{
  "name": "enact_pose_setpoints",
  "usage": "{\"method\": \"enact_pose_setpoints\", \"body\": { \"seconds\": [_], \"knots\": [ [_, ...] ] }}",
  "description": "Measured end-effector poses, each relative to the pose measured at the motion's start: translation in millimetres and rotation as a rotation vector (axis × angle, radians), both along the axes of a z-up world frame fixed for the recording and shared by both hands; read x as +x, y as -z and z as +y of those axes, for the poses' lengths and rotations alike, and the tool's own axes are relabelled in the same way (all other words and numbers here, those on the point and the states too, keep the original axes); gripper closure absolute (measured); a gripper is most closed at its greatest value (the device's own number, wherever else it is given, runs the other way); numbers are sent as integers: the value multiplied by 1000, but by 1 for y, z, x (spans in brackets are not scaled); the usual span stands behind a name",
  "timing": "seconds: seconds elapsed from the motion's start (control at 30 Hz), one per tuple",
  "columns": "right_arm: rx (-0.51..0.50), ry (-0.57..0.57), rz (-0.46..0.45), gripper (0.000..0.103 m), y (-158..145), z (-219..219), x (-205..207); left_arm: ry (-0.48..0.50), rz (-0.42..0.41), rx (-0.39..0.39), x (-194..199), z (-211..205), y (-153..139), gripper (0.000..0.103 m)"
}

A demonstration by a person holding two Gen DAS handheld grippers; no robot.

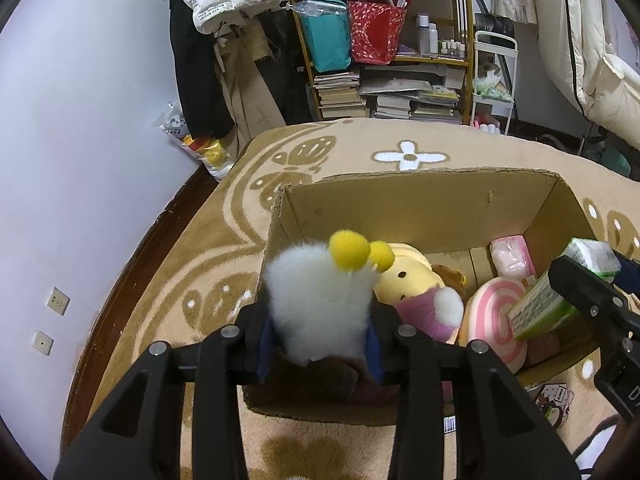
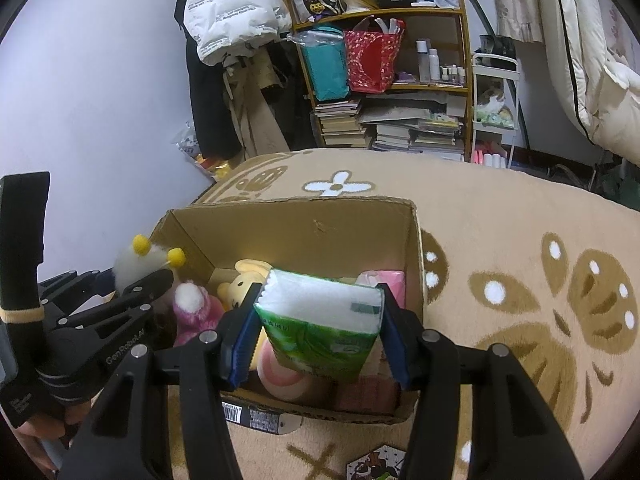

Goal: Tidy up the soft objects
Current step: 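Lower both tools into the box and open them to drop the fluffy toy and tissue packet, then move the left tool to the black barcode box while the right tool approaches the hexagonal badge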

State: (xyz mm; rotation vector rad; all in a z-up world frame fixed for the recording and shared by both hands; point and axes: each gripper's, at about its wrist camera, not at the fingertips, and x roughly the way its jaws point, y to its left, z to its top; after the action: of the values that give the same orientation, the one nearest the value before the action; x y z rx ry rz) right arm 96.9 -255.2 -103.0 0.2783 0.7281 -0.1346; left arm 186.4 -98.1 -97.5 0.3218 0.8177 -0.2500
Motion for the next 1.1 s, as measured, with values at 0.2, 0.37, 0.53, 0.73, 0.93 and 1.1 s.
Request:
{"method": "enact_pose_setpoints", "body": {
  "seconds": [0.2, 0.37, 0.53, 0.73, 0.93, 1.1],
  "knots": [
    [7, 8, -17, 33, -4, 0, -5, -20, -52, 9, -7, 3, -10, 44],
    [-22, 19, -61, 22, -16, 1, -16, -46, -65, -17, -10, 11, -20, 28],
    [-38, 44, -93, 10, -27, 0, -30, -56, -67, -86, -15, 25, -33, 21],
    [-17, 64, -107, 0, -33, -3, -43, -60, -60, -149, -24, 39, -45, 6],
    [-5, 72, -97, 0, -35, -4, -57, -10, -56, -132, -41, 38, -54, 1],
    [-2, 89, -85, 0, -36, -5, -67, 8, -18, -122, -53, 29, -48, 0]
  ]
}}
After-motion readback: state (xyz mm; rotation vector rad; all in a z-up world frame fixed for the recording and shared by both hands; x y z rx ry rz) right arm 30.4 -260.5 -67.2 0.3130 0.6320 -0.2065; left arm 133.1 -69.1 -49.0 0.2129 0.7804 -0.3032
